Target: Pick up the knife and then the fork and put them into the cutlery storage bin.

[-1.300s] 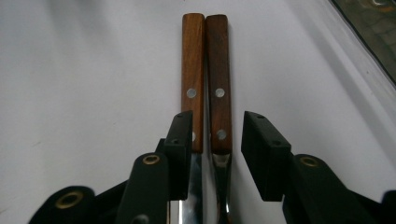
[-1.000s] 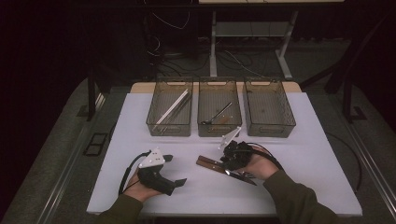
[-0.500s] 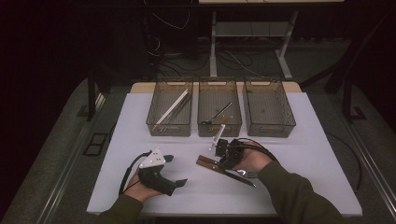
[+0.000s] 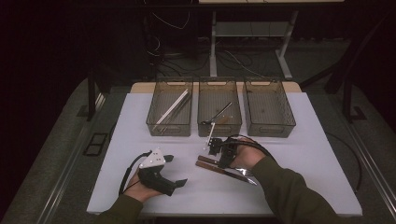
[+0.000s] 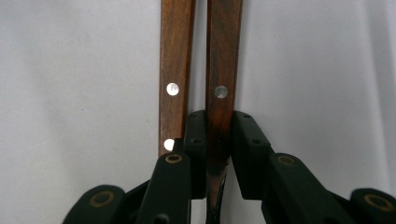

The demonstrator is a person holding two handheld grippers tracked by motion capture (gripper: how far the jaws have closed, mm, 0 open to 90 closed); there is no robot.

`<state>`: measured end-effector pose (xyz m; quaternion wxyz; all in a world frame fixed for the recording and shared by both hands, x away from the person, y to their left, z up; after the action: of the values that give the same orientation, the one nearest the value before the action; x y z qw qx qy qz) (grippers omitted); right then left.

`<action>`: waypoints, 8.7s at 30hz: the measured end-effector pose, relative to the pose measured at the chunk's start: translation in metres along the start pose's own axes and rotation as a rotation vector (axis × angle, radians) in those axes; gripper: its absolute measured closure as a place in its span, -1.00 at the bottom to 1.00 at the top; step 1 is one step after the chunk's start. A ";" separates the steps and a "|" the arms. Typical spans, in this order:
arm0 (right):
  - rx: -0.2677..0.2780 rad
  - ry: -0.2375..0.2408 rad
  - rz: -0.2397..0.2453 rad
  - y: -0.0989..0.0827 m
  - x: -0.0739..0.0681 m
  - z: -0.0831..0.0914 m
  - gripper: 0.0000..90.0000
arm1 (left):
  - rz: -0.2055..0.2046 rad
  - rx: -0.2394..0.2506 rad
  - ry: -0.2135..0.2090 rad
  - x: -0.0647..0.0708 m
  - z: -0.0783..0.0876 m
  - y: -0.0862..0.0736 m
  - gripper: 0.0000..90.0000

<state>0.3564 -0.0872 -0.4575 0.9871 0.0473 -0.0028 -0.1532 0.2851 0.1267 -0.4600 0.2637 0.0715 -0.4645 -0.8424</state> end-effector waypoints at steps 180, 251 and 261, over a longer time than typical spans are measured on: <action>0.513 0.051 -0.057 -0.046 -0.024 -0.003 0.56 | -0.011 -0.012 -0.009 -0.001 0.001 -0.001 -1.00; 0.645 0.102 -0.276 -0.085 0.034 0.066 0.71 | -0.018 -0.012 -0.021 0.001 0.000 -0.001 -1.00; 0.741 0.090 -0.321 -0.103 0.045 0.086 0.71 | -0.022 -0.011 -0.021 0.000 0.000 -0.001 -1.00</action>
<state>0.3664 -0.2064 -0.3823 0.8660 0.4062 -0.0073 -0.2916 0.2844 0.1270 -0.4603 0.2499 0.0664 -0.4618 -0.8484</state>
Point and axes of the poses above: each handheld gripper's, and its own axes: z roughly backward along the jaws, y roughly out of its top, x roughly to its right, the point moved 4 cm from there along -z, roughly forward along the jaws, and after that the axes turned 3 degrees about -x, right-handed, at the moved point
